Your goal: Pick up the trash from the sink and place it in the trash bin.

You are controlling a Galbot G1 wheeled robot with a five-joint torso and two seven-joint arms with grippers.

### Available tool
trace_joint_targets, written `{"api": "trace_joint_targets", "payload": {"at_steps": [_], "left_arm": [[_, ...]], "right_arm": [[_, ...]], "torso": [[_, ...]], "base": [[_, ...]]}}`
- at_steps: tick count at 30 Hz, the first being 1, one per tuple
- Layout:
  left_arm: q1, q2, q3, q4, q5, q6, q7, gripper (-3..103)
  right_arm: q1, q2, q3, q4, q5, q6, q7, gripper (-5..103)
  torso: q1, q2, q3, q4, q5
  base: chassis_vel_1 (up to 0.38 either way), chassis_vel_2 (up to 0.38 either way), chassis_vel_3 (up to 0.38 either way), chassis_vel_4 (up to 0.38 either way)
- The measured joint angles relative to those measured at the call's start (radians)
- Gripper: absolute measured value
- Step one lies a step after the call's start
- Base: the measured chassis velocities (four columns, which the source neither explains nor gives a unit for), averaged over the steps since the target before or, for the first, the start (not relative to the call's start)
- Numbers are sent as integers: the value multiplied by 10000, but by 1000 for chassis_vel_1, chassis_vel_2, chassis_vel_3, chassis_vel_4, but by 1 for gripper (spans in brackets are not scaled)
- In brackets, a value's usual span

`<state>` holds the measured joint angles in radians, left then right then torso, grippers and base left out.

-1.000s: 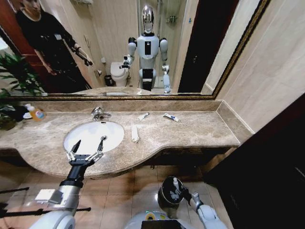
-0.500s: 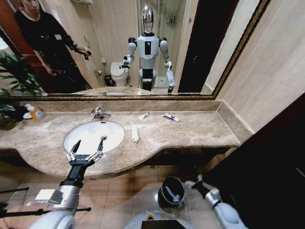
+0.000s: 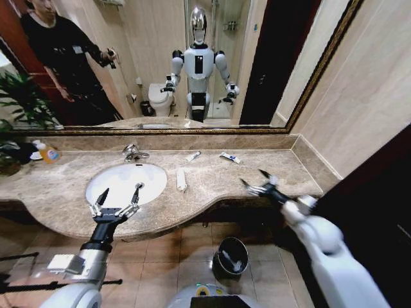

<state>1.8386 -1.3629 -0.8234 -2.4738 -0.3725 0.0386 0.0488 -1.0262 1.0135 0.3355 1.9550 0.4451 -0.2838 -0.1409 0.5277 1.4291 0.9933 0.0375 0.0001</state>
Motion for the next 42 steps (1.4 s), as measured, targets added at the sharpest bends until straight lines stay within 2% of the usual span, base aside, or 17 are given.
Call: {"api": "trace_joint_targets", "payload": {"at_steps": [3, 4, 6, 8, 11, 13, 14, 17, 19, 21, 24, 27, 34, 36, 38, 39, 42], "left_arm": [[0, 2, 0, 0, 0, 0, 1, 100], [0, 0, 0, -1, 0, 0, 1, 100], [-1, 0, 0, 0, 0, 0, 3, 100], [-1, 0, -2, -1, 0, 0, 0, 100], [-1, 0, 0, 0, 0, 0, 1, 100], [-1, 0, -2, 0, 0, 0, 0, 100], [-1, 0, 0, 0, 0, 0, 1, 100], [0, 0, 0, 0, 0, 0, 1, 100], [-1, 0, 0, 0, 0, 0, 0, 100], [-1, 0, 0, 0, 0, 0, 0, 100], [0, 0, 0, 0, 0, 0, 0, 100], [-1, 0, 0, 0, 0, 0, 0, 100], [-1, 0, 0, -1, 1, -1, 0, 100], [-1, 0, -1, -1, 0, 0, 0, 100], [-1, 0, 0, -1, 1, 0, 1, 100], [-1, 0, 0, -1, 1, 0, 1, 100], [-1, 0, 0, 0, 0, 0, 0, 100]], "right_arm": [[1043, -33, -840, -766, 6, -256, 429, 100], [2556, 38, -1697, -2033, -19, -521, 600, 100], [2967, 78, -1892, -2455, -41, -530, 601, 100], [4016, 232, -2372, -3769, -202, -442, 512, 100], [5439, 525, -2839, -6034, -807, -262, -226, 100], [5653, 545, -2905, -6325, -906, -286, -372, 100], [6246, 600, -3132, -7034, -1125, -384, -747, 100], [6686, 676, -3248, -7554, -1332, -548, -1080, 100], [7308, 819, -3397, -8220, -1597, -1068, -1538, 100], [7407, 838, -3419, -8318, -1659, -1213, -1671, 100], [7755, 899, -3460, -8711, -2034, -1995, -2481, 100], [7897, 885, -3565, -8887, -2212, -2327, -2943, 100], [8299, 1109, -3955, -9895, -2051, -2328, -2659, 101], [8404, 1209, -3956, -10164, -1918, -2444, -2519, 99], [8479, 1328, -3845, -10421, -1513, -2893, -2247, 92], [8479, 1328, -3845, -10421, -1513, -2893, -2247, 92], [8454, 1313, -3749, -10485, -1441, -2905, -2256, 80]], "torso": [[0, 0, 0, -4, 1], [1, -1, 1, -3, -5], [1, -1, 0, -2, -1], [1, -1, 0, -2, -3], [2, -2, 1, -6, 2], [3, -2, 1, -6, 1], [1, -1, -1, -7, -2], [1, -1, 0, -7, -2], [1, -1, -1, -6, -3], [1, -1, -1, -6, -2], [0, -1, -2, -6, -1], [-1, -1, -2, -7, -2], [-1, 0, -1, -7, 0], [0, 0, -2, -5, -1], [0, 0, -3, -5, -3], [0, 0, -3, -5, -3], [-3, 2, -4, -6, -3]], "base": [[0, 0, 0, 0], [0, 0, 0, 0], [0, 0, 0, 0], [0, 0, 0, 0], [0, 0, 0, 0], [0, 0, 0, 0], [0, 0, 0, 0], [0, 0, 0, 0], [0, 0, 0, 0], [0, 0, 0, 0], [0, 0, 0, 0], [0, 0, 0, 0], [0, 0, 0, 0], [0, 0, 0, 0], [0, 0, 0, 0], [0, 0, 0, 0], [0, 0, 0, 0]]}}
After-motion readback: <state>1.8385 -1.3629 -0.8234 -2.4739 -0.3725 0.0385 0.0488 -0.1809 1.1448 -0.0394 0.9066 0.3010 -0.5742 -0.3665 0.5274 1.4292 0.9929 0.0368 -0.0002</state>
